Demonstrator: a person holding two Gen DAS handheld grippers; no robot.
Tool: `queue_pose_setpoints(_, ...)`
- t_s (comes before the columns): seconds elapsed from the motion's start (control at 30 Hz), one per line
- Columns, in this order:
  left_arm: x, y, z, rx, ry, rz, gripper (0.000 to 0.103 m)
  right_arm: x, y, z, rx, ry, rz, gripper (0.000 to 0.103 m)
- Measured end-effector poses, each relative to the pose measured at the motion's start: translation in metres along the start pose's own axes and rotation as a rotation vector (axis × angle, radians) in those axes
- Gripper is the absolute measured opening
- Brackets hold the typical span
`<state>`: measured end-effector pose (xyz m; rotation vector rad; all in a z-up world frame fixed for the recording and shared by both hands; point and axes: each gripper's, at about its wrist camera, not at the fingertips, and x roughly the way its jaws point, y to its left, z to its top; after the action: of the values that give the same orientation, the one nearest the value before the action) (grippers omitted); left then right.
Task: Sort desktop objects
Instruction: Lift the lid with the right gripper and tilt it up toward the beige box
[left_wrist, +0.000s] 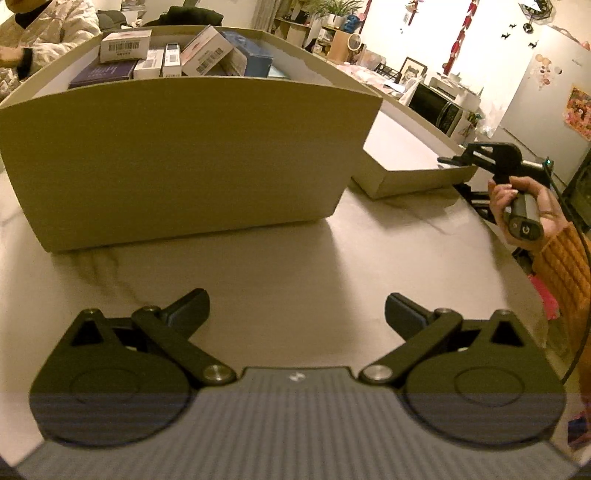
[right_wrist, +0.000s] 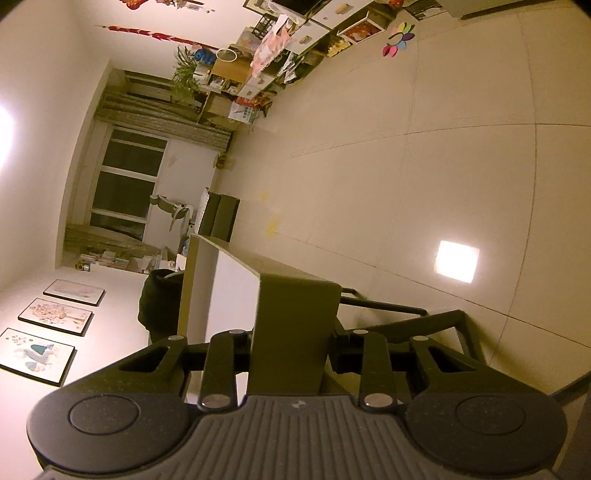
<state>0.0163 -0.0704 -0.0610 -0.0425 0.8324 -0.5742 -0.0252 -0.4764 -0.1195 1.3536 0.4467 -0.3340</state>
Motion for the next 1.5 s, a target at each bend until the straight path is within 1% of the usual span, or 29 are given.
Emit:
queue_pose_setpoints(0.3, -0.005, -0.002, -0.004, -0.011, 0.003, -0.024, 0.103, -0.026, -0.017, -0.004, 0.002, -0.022, 0.006, 0.034)
queue_pose_setpoints(0.57, -0.009, -0.011, -0.006, 0.007, -0.001, -0.052, 0.103, -0.063, -0.018, -0.003, -0.054, -0.067, 0.044, 0.035)
queue_pose_setpoints(0.7, -0.009, -0.017, -0.007, 0.018, 0.003, -0.078, 0.103, -0.087, -0.020, -0.003, -0.077, -0.083, 0.083, 0.035)
queue_pose_setpoints(0.93, -0.006, -0.031, -0.001, 0.046, 0.021, -0.110, 0.103, -0.127, -0.015, -0.003, -0.155, -0.113, 0.114, 0.035)
queue_pose_setpoints(1.13, -0.008, -0.042, 0.004, 0.053, 0.027, -0.156, 0.103, -0.160, -0.012, 0.000, -0.206, -0.145, 0.164, 0.035)
queue_pose_setpoints(1.3, -0.007, -0.047, 0.006, 0.059, 0.033, -0.174, 0.103, -0.186, -0.009, 0.002, -0.280, -0.160, 0.172, 0.035)
queue_pose_setpoints(1.5, -0.010, -0.051, 0.010, 0.058, 0.035, -0.203, 0.103, -0.214, -0.004, -0.008, -0.357, -0.177, 0.173, 0.034)
